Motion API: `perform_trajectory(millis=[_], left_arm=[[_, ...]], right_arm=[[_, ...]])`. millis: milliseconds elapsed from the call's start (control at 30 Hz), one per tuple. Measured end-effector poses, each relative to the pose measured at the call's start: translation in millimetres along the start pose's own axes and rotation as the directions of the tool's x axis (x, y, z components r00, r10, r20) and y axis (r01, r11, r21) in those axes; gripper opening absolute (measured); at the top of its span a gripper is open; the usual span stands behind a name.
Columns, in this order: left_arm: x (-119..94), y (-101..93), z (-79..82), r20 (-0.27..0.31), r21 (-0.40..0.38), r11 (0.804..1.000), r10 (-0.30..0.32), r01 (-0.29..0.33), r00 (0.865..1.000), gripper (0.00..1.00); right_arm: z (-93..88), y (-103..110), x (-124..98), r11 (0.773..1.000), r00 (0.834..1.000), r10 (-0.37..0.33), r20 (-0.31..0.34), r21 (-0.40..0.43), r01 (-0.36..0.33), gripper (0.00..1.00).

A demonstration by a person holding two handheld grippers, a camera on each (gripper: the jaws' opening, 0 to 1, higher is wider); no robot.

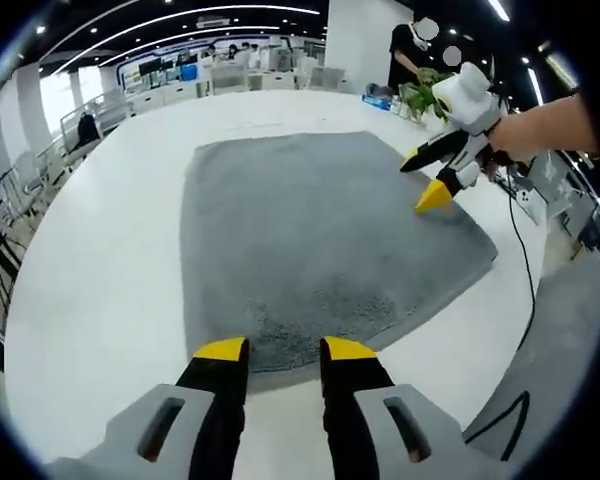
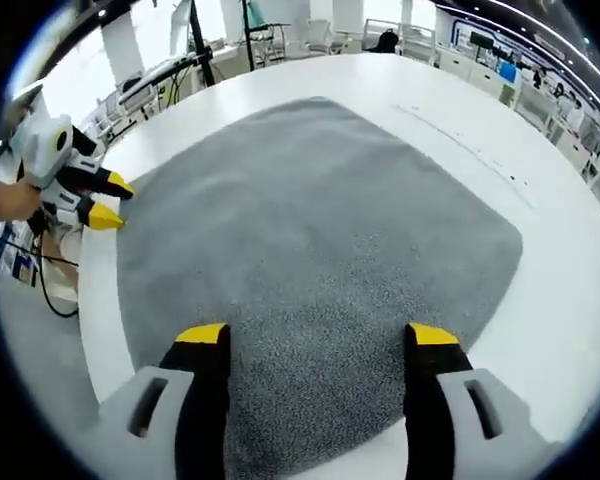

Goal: Fold the towel on the table until its edges align and the towel forms a compact rectangular stack.

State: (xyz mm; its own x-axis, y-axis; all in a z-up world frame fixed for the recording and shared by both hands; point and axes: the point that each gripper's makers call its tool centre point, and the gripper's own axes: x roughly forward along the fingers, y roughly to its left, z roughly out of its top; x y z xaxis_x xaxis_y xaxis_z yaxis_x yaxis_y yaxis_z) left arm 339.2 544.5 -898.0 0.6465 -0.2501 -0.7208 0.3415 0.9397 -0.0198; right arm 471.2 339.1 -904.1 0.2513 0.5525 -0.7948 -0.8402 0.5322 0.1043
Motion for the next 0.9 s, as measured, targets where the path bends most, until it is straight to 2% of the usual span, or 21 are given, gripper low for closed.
perform_trajectory(millis=[67,167,300,367,500,567,733,900], left_arm=[[-2,-2.5,11.4,0.027,0.033,0.999,0.009,-0.010,1.000,0.30],[-7,-13.4,40.2,0.104,0.039,0.999,0.014,-0.018,0.994,0.30],[-9,-30.2,58.8,0.130,0.025,1.000,-0.001,-0.003,0.992,0.32],[-12,-45.5,72.1,0.151,0.034,0.999,-0.001,-0.004,0.988,0.32],[-9,-62.9,84.9,0.174,0.044,0.999,-0.008,0.001,0.985,0.33],[-12,-74.6,93.6,0.184,0.048,0.999,-0.012,0.004,0.983,0.33],[-10,-98.4,105.7,0.203,0.071,0.997,-0.033,0.019,0.979,0.34],[-2,-116.2,113.0,0.216,0.094,0.995,-0.051,0.031,0.975,0.34]], right_arm=[[8.0,-5,-10,1.000,0.999,-0.010,0.036,0.000,0.010,0.69],[13.8,-17,-21,1.000,0.998,-0.009,0.058,0.002,0.009,0.69],[20.2,-30,-35,1.000,0.996,-0.010,0.088,-0.011,0.011,0.69],[20.1,-36,-39,1.000,0.996,-0.008,0.090,-0.023,0.011,0.69],[22.0,-40,-55,0.999,0.993,-0.010,0.117,-0.031,0.014,0.68],[25.0,-48,-55,1.000,0.992,-0.011,0.126,-0.027,0.014,0.67],[18.9,-55,-66,1.000,0.989,-0.016,0.148,-0.022,0.020,0.66],[20.9,-77,-73,0.999,0.984,-0.026,0.174,-0.018,0.030,0.63]])
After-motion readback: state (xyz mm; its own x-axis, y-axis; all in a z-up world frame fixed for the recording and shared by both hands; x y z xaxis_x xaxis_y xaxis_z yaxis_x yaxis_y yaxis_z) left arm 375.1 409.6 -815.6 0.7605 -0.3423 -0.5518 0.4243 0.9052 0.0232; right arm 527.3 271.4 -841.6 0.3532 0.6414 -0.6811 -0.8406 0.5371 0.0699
